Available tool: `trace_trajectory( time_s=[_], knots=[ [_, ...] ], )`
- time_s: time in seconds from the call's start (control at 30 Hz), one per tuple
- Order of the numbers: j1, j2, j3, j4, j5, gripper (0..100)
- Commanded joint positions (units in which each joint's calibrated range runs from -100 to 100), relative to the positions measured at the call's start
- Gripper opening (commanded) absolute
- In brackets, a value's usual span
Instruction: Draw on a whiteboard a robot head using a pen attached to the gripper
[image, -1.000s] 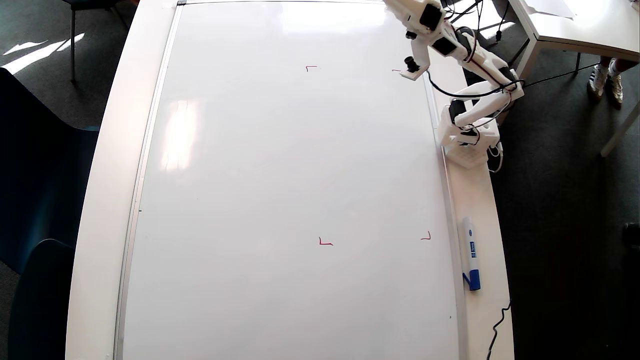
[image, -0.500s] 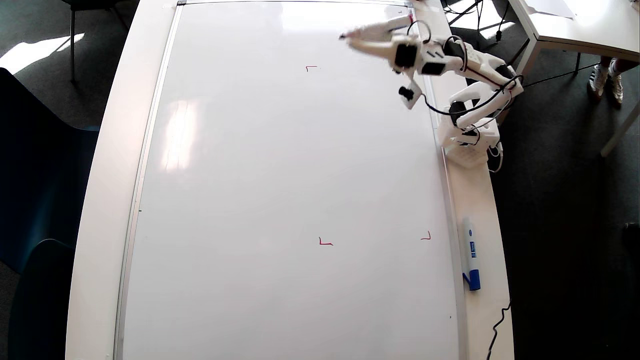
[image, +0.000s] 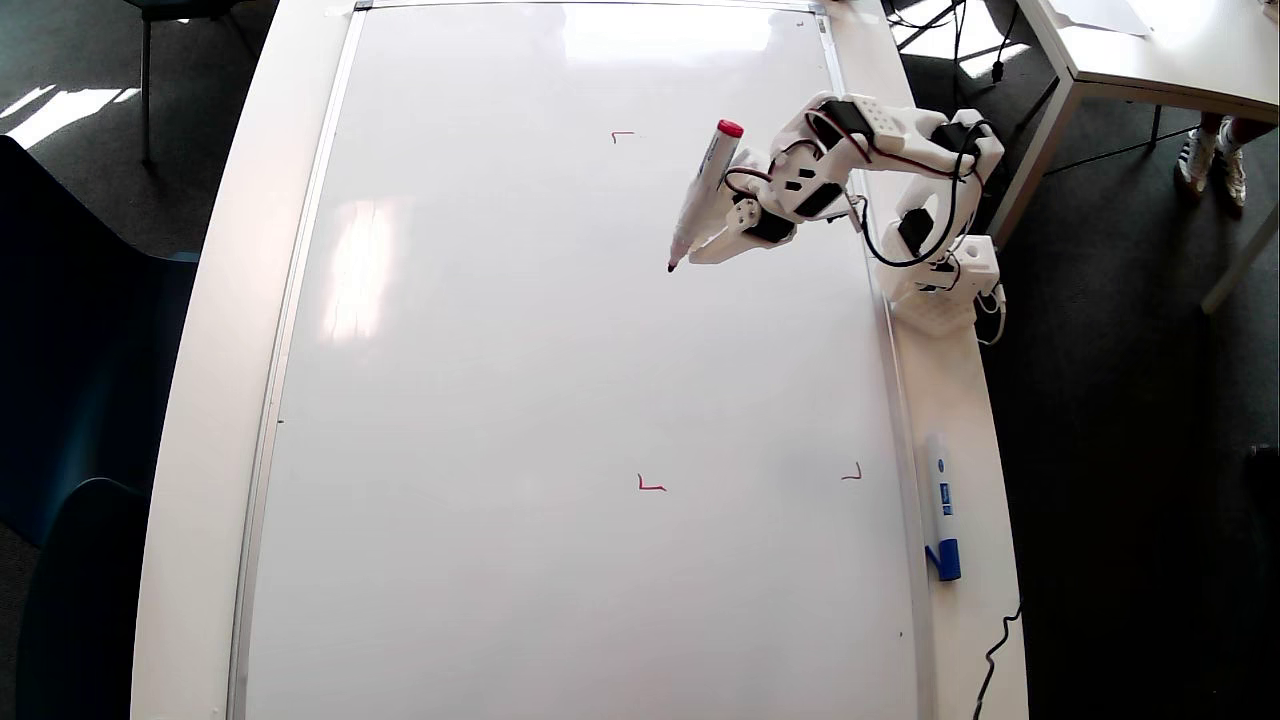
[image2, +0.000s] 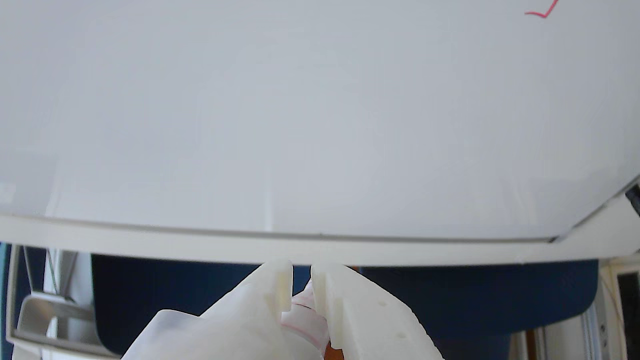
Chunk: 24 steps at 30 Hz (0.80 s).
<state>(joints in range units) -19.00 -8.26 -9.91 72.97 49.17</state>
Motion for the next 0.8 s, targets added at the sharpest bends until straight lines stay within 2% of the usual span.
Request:
trace_trajectory(
  time_s=[0.0,0.37,0.77],
  knots=[
    [-1.88,9.48,-9.65,0.62,-0.11,1],
    [-3.13,27.09,-12.83,-0.08,0.22,1],
    [-3.21,34.13,-12.83,-6.34,0.27,1]
  ],
)
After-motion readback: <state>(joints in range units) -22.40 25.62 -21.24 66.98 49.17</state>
